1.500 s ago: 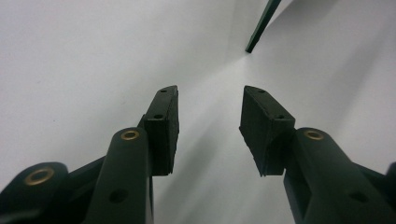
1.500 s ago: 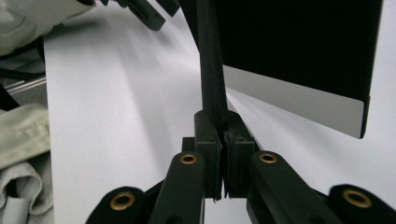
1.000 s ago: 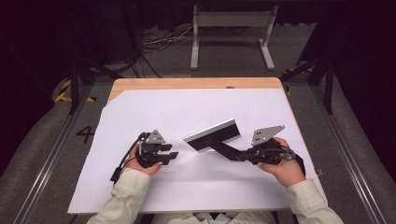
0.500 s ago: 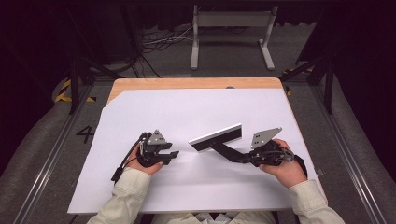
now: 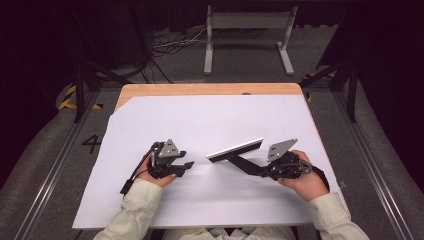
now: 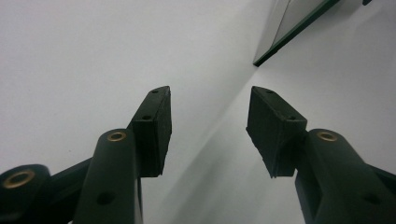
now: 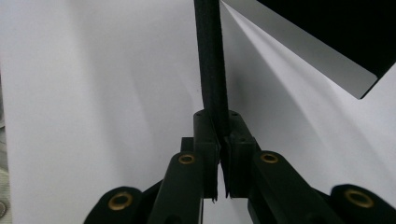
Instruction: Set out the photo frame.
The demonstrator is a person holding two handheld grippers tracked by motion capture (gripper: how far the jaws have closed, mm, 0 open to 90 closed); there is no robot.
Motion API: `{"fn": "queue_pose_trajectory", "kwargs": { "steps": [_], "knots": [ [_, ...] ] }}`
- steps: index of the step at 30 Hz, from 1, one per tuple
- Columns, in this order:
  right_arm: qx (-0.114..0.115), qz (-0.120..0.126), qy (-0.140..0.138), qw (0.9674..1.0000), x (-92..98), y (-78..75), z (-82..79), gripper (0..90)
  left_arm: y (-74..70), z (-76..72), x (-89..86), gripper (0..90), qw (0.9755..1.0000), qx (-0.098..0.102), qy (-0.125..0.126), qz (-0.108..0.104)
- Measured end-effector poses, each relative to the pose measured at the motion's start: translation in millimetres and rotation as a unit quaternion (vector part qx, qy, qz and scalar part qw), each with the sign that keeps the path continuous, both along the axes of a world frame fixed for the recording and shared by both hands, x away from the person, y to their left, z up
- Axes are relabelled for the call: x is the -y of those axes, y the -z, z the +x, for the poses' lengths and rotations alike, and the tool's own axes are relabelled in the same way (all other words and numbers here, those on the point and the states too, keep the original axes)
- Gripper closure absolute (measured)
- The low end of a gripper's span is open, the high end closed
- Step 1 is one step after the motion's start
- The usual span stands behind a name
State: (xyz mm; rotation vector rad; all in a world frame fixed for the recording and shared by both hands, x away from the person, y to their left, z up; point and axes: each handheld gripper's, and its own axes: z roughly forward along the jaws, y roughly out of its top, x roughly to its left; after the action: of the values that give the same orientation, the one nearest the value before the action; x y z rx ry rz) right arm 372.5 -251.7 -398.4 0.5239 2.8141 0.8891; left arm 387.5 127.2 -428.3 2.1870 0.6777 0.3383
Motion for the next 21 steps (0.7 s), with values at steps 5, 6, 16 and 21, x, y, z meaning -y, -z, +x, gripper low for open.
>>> {"fn": "queue_pose_trajectory", "kwargs": {
  "steps": [5, 6, 16, 21],
  "knots": [
    [-0.001, -0.010, 0.007, 0.9999, 1.1, 3.4, 1.2, 84.9, -0.2, -0.6, 1.2, 49.0, 0.9999, 0.011, 0.000, 0.002],
    [-0.002, -0.012, 0.008, 0.9999, 1.1, 3.9, 1.2, 84.8, -0.6, -0.8, 1.4, 49.1, 0.9999, 0.011, 0.000, 0.001],
    [-0.015, -0.025, 0.026, 0.9992, 3.5, 11.5, 4.7, 83.6, -2.7, -1.5, 0.3, 49.3, 0.9999, 0.010, -0.009, -0.003],
    [-0.019, -0.025, 0.036, 0.9989, 5.8, 14.1, 6.3, 81.2, -1.9, -1.2, 1.3, 49.6, 0.9999, 0.010, -0.006, 0.003]
  ]
}}
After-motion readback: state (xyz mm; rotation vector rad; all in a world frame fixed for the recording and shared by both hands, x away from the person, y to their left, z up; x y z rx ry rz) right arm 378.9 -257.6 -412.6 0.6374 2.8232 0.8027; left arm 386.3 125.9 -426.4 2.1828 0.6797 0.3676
